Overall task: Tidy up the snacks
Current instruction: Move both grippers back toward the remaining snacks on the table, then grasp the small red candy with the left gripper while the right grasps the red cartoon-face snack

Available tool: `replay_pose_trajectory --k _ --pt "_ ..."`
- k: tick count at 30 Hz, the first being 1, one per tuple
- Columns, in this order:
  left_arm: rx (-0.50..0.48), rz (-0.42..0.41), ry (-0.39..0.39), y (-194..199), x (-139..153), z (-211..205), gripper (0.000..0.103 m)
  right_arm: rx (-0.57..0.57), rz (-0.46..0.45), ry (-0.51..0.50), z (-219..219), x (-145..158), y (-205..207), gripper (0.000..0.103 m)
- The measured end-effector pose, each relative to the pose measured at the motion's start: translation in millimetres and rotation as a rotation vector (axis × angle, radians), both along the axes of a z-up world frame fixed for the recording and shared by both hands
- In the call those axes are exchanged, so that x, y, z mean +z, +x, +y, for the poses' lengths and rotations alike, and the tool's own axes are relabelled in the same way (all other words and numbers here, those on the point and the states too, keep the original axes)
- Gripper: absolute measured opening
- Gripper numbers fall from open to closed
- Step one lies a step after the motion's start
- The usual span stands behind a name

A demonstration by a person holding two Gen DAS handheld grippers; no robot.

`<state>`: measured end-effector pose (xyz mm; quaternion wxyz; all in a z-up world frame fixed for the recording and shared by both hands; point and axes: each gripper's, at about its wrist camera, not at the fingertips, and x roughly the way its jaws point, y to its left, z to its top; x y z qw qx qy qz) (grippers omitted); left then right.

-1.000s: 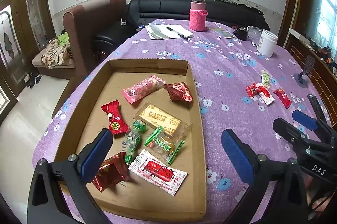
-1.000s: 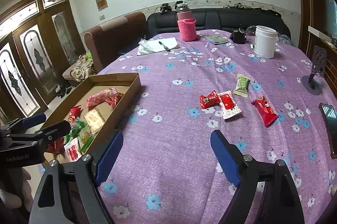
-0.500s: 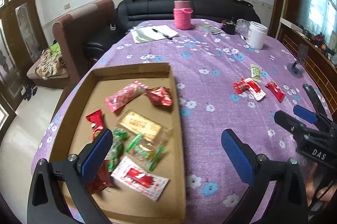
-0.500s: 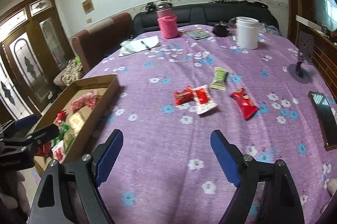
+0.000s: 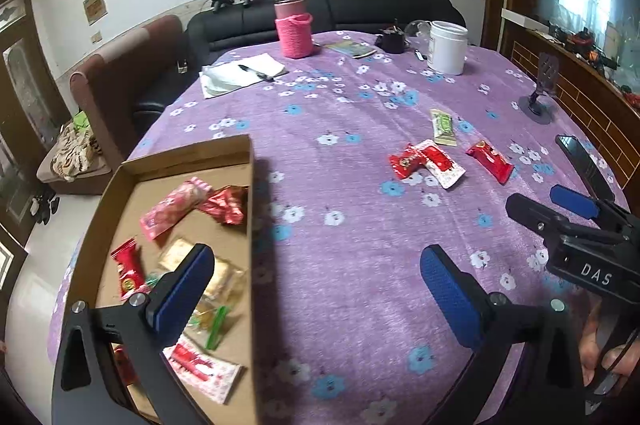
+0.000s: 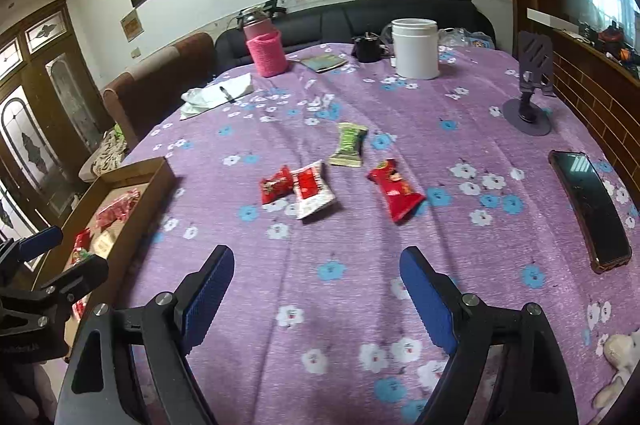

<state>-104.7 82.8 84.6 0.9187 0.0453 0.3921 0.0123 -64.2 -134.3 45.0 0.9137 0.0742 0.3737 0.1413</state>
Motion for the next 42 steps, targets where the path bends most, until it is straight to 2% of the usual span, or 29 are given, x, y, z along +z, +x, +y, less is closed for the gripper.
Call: replay_pose_trajectory --k 8,12,17,21,25,27,29,31,33,39,42 --pt "-0.048 0.055 -0.024 20.8 -17.0 -22.8 0.103 -0.047 -0.006 -0.023 -23.1 1.5 12.9 0.088" --pt "-0.074 0.121 -0.087 37.7 -32.5 -31.9 0.103 -0.057 -0.002 -0.047 -32.2 2.6 24.2 0.088" --pt "-0.088 0.176 -0.124 51.8 -51.1 -40.6 0.103 -0.086 -0.002 -0.114 -45.1 5.3 53.4 0.088" --pt "-0.086 0.222 -0.151 57.3 -66.4 -43.6 0.103 -0.069 0.053 -0.101 -50.3 -2.6 87.1 0.088" --pt "-0.072 0.252 -0.161 61.3 -76.4 -42.4 0.102 -0.016 0.100 -0.136 -34.4 -18.6 109.1 0.087" --pt "-0.070 0.246 -0.148 60.5 -76.8 -42.5 0.102 0.013 0.102 -0.168 -22.3 -25.7 114.5 0.083" --pt "-0.071 0.241 -0.140 60.0 -77.3 -43.0 0.102 0.025 0.104 -0.196 -14.5 -31.6 118.6 0.069" --pt "-0.075 0.236 -0.124 60.7 -78.8 -44.1 0.103 0.033 0.122 -0.190 -12.7 -38.4 122.0 0.064" --pt "-0.082 0.238 -0.071 61.1 -81.7 -50.3 0.103 0.030 0.137 -0.193 -12.8 -44.8 125.0 0.063" --pt "-0.089 0.232 -0.074 61.0 -81.7 -49.9 0.103 0.030 0.124 -0.215 -10.9 -49.2 124.9 0.061" --pt "-0.106 0.259 -0.071 62.2 -81.2 -50.1 0.103 0.032 0.117 -0.219 -10.5 -49.3 124.8 0.061"
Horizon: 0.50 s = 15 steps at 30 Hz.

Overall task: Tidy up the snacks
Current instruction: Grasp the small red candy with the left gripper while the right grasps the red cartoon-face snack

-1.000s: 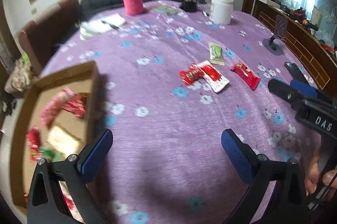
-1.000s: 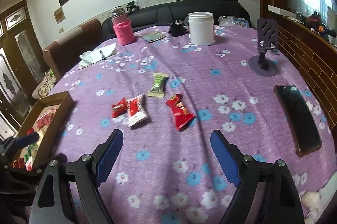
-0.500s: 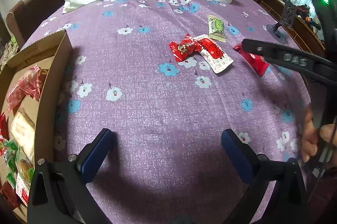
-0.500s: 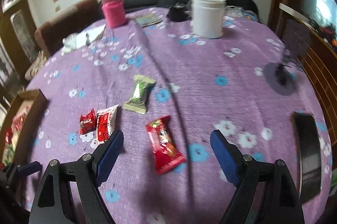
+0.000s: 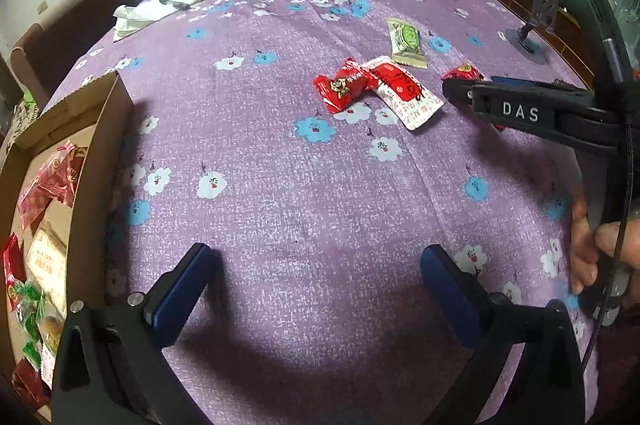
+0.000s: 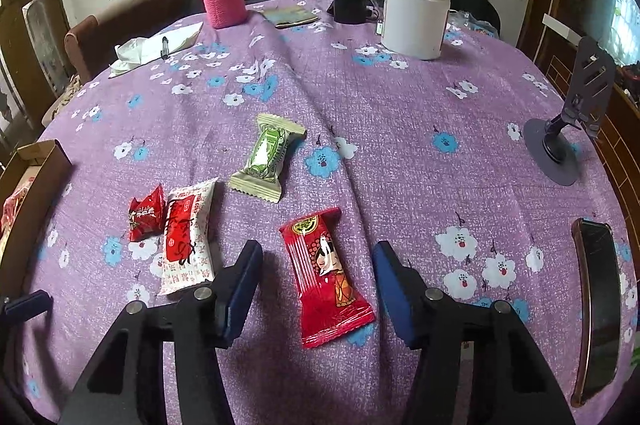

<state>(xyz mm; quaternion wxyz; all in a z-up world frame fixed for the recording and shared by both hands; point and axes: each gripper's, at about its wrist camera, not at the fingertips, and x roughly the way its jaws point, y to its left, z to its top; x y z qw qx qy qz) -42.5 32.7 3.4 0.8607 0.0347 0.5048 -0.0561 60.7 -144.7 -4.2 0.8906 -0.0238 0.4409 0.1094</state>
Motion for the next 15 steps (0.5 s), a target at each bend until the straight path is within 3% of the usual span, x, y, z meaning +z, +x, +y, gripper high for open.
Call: replay_pose_trajectory --k 4,8,12,15 --pt "-0.039 0.048 -0.087 4.6 8.8 3.7 0.103 -0.007 -0.005 -0.007 -2.4 0.8 -0.3 0.050" --pt "-0.075 0.007 -0.072 21.7 26.5 5.7 0.103 -0.004 -0.009 -0.016 -4.3 1.3 -0.8 0.044" --pt "-0.180 -0.017 -0.095 54.4 37.8 0.7 0.102 -0.009 -0.009 -0.003 -8.7 2.0 -1.7 0.034" --pt "-0.249 -0.017 -0.020 78.5 34.7 -9.4 0.086 -0.009 0.000 0.028 -14.5 2.5 -1.1 0.028"
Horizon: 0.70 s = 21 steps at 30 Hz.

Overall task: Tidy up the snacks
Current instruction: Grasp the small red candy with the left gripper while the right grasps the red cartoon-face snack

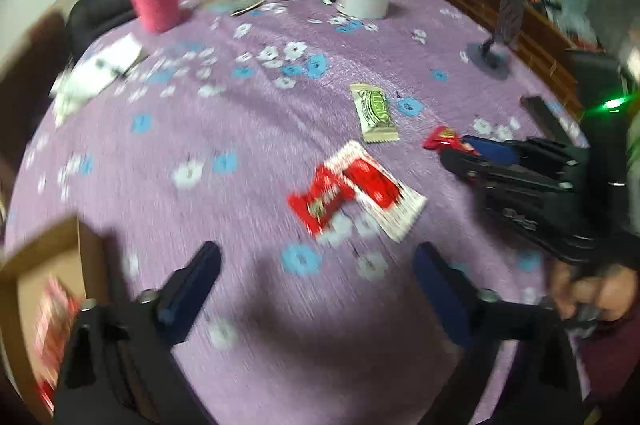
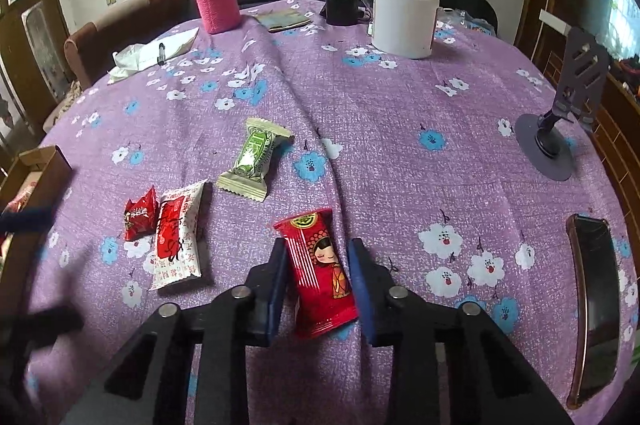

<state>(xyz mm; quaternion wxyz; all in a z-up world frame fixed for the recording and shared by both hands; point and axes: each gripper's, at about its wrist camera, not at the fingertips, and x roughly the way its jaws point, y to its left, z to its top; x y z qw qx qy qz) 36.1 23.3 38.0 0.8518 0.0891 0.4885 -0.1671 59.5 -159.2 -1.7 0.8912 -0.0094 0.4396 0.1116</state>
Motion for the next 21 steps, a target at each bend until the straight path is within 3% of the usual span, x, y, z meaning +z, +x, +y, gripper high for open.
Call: replay_pose_trajectory --k 2,8,12,15,17,19,21 --pt "-0.037 0.005 0.038 10.8 -4.7 -4.3 0.075 -0.002 0.010 0.030 -4.3 0.4 0.1 0.025" --pt "-0.099 -0.014 0.116 31.6 -18.5 -14.3 0.074 0.000 0.028 0.076 -9.2 0.2 1.4 0.022" --pt "-0.110 -0.005 0.109 41.3 -26.9 -16.7 0.071 0.012 0.032 0.104 -9.6 0.1 1.0 0.022" --pt "-0.120 0.006 0.049 43.3 -28.3 -17.6 0.057 0.018 0.035 0.123 -10.1 0.1 0.9 0.022" --pt "-0.119 -0.007 0.046 40.3 -26.8 -20.8 0.038 0.025 0.042 0.153 -12.1 0.4 0.7 0.022" --pt "-0.117 -0.008 0.045 36.9 -25.4 -23.7 0.026 0.033 0.049 0.178 -13.1 0.3 0.5 0.021" --pt "-0.105 -0.006 0.038 33.0 -24.8 -23.3 0.025 0.066 0.074 0.248 -13.3 -1.1 0.3 0.021"
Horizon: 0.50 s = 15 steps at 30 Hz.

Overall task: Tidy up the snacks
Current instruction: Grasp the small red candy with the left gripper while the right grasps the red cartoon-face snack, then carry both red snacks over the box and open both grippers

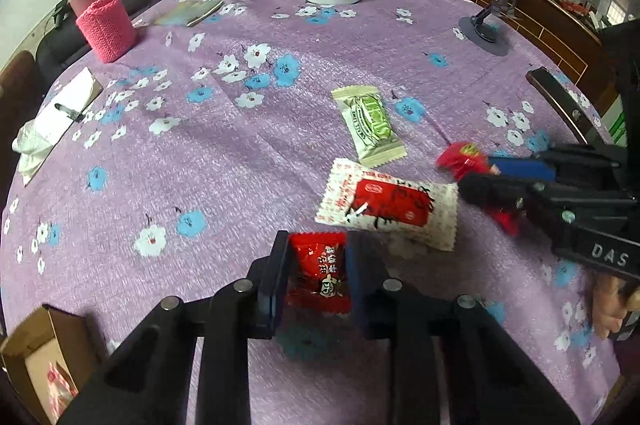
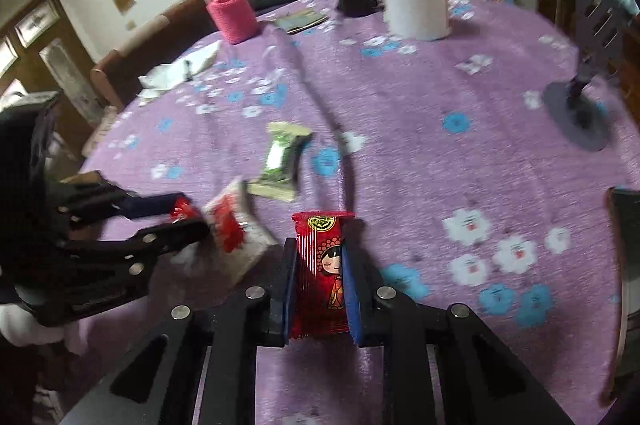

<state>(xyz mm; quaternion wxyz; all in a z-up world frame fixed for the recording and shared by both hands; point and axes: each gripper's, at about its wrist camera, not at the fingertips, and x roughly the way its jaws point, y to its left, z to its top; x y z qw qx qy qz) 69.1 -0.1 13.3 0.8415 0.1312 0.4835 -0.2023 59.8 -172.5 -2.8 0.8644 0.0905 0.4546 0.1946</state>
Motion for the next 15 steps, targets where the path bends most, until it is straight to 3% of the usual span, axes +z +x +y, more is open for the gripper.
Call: replay_pose_trajectory --k 6,15 --pt "0.056 0.008 -0.101 -15.4 13.6 16.4 0.025 0.049 0.010 0.133 -0.6 3.3 -3.4 0.021" --pt "0.114 -0.042 -0.316 -69.2 64.3 54.0 0.025 0.079 0.001 0.234 -1.6 10.4 -8.7 0.021"
